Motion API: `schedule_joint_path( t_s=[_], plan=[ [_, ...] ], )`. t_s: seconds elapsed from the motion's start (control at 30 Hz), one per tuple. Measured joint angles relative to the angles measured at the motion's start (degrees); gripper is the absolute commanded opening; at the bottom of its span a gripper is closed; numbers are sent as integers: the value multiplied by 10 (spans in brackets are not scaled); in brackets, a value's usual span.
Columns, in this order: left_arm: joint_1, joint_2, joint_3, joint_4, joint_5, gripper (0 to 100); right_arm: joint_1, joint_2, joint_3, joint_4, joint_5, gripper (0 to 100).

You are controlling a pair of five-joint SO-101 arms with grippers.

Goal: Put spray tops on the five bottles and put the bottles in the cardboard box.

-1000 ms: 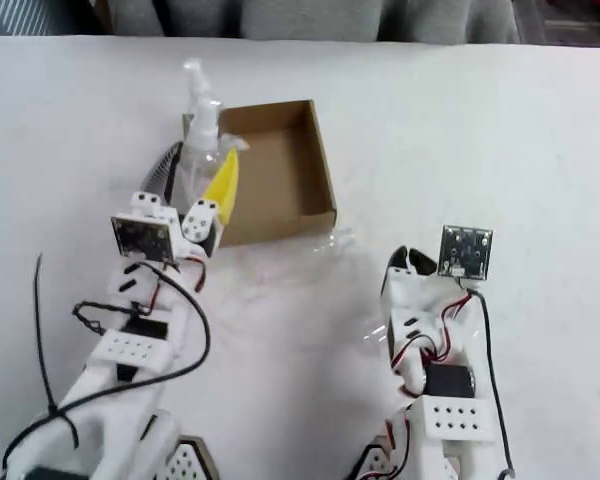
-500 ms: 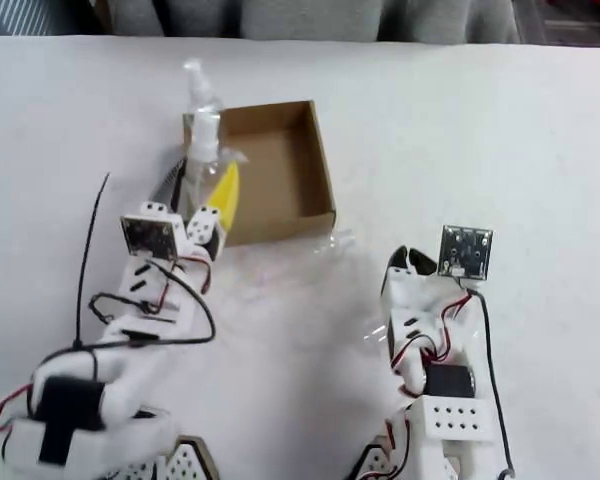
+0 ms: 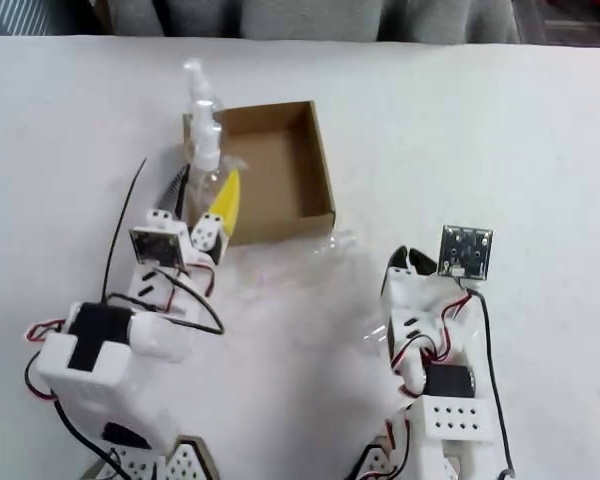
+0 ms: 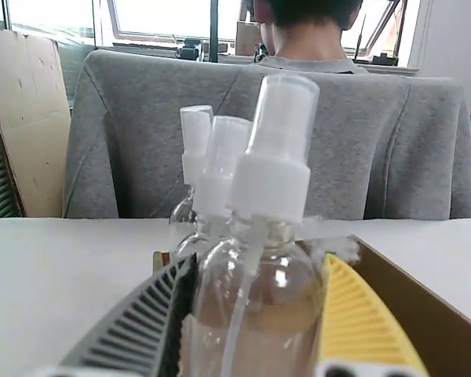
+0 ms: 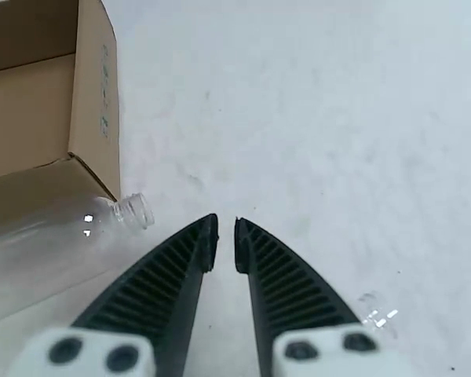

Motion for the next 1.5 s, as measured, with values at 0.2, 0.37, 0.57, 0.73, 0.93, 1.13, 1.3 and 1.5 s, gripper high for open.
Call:
schedule_joint_path(
  t_s=[0.2,0.37,0.57,0.73,0.93,1.13,1.3,1.5],
  plan=[
    [0,32,0,0,0,23,0,0,0,0,0,20],
    [0,56,-11,0,0,23,0,0,0,0,0,20],
    [1,89,-27,-17,0,24,0,0,0,0,0,20],
    [7,108,-35,-23,0,24,0,0,0,0,0,21],
    [8,109,-35,-23,-1,200,0,0,0,0,0,21],
    [8,109,-35,-20,-3,371,0,0,0,0,0,21],
    [10,132,-25,-17,-4,373,0,0,0,0,0,21],
    [11,130,-27,-17,-4,374,0,0,0,0,0,21]
  ],
)
